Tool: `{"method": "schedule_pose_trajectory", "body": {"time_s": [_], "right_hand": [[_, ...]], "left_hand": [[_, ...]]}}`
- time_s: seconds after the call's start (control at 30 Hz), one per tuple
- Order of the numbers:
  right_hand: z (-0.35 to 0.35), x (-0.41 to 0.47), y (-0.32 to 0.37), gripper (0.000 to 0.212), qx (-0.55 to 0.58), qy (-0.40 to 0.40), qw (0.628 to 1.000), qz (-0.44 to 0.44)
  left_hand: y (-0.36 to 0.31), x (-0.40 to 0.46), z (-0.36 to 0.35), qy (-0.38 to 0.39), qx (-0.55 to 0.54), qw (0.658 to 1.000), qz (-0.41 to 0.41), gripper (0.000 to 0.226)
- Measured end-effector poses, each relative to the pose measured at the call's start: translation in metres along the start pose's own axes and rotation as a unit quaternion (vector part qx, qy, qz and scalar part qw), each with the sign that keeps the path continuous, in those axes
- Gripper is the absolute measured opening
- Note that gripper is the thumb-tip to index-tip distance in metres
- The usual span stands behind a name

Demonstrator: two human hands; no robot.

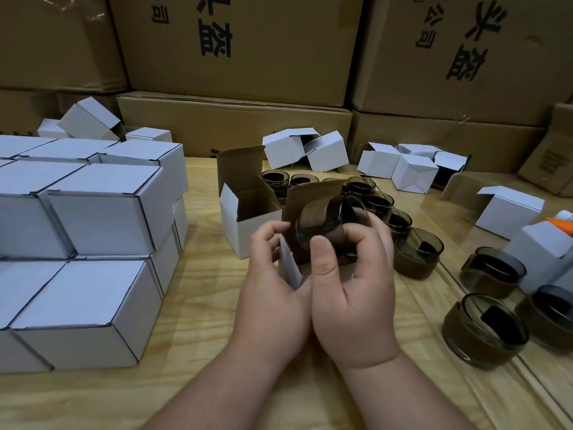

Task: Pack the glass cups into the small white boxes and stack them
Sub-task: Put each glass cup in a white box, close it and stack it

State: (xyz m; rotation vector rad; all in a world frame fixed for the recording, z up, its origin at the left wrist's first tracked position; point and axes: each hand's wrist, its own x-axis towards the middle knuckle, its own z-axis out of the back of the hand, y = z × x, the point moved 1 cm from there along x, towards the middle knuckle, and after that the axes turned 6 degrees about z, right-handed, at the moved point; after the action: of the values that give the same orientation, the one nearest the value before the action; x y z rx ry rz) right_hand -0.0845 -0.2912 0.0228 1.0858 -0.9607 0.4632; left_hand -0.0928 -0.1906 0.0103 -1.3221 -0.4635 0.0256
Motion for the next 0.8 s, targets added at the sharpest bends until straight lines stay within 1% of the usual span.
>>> {"method": "schedule_pose_trajectory", "body": {"time_s": [0.1, 0.33, 0.5, 0.63, 0.8], "right_hand": [[0.0003, -0.0008, -0.0033, 0.025, -0.010, -0.003, 1.000, 0.000], [0.0009, 0.0017, -0.0066, 0.022, -0.036, -0.005, 0.999, -0.006], [0.0028, 0.0048, -0.0079, 0.027, -0.034, 0.003, 0.998, -0.045], [0.0025, 0.0046, -0.0053, 0.020, -0.052, 0.006, 0.997, -0.061], [0.0017, 0.0048, -0.0069, 0.019, -0.054, 0.025, 0.994, -0.090]], "left_hand": [[-0.0015, 0.0000, 0.0009, -0.004, 0.005, 1.000, 0.010, 0.049], [-0.0028, -0.0001, 0.0025, 0.001, 0.001, 1.000, 0.021, 0.049], [-0.0031, -0.0018, 0.0031, 0.000, -0.004, 1.000, 0.024, 0.047], [-0.0043, -0.0024, 0.0034, 0.002, -0.009, 1.000, 0.029, 0.049], [-0.0069, -0.0042, 0.0053, 0.002, -0.010, 1.000, 0.029, 0.048]]}}
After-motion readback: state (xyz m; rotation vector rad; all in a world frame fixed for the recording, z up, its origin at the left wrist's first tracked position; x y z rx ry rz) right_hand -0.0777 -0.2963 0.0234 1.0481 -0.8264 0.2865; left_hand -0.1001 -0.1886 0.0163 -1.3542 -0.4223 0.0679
